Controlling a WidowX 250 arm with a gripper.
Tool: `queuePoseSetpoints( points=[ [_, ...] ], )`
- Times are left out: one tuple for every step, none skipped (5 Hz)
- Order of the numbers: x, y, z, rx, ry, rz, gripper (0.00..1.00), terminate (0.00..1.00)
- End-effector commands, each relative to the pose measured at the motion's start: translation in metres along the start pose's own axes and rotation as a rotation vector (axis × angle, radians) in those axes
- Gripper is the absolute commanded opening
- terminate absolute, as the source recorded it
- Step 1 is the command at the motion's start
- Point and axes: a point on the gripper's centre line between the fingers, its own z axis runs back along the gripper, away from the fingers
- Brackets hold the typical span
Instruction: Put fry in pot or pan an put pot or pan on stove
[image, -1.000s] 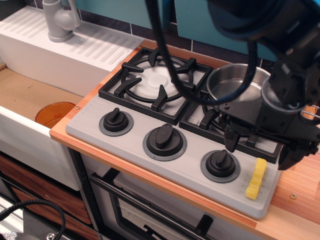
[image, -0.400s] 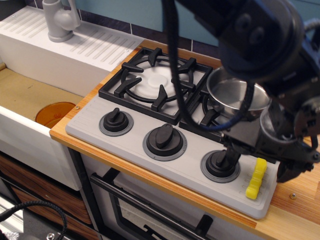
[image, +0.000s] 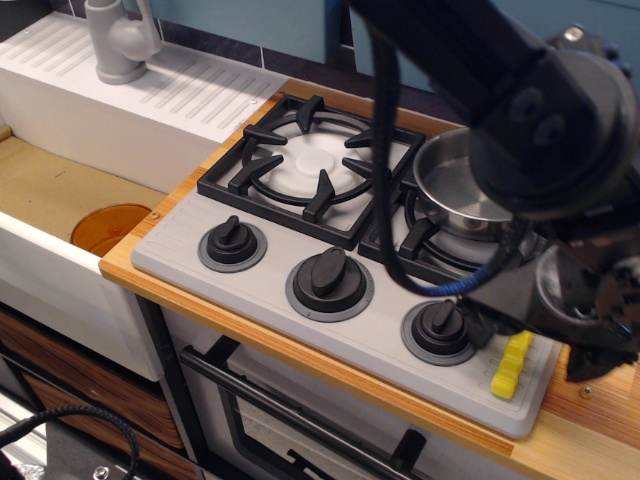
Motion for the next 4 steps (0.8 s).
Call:
queuePoseSetpoints(
  points=[
    [0.003,-0.008,-0.001,-0.009,-0.013,0.017,0.00,0.00],
    [0.005,-0.007,0.000,-0.013,-0.002,0.016,0.00,0.00],
    [0.008,-0.005,0.008,-0.018,0.016,0.016,0.00,0.00],
    [0.016,0.000,0.037,-0.008,0.072,0.015,0.00,0.00]
  ],
)
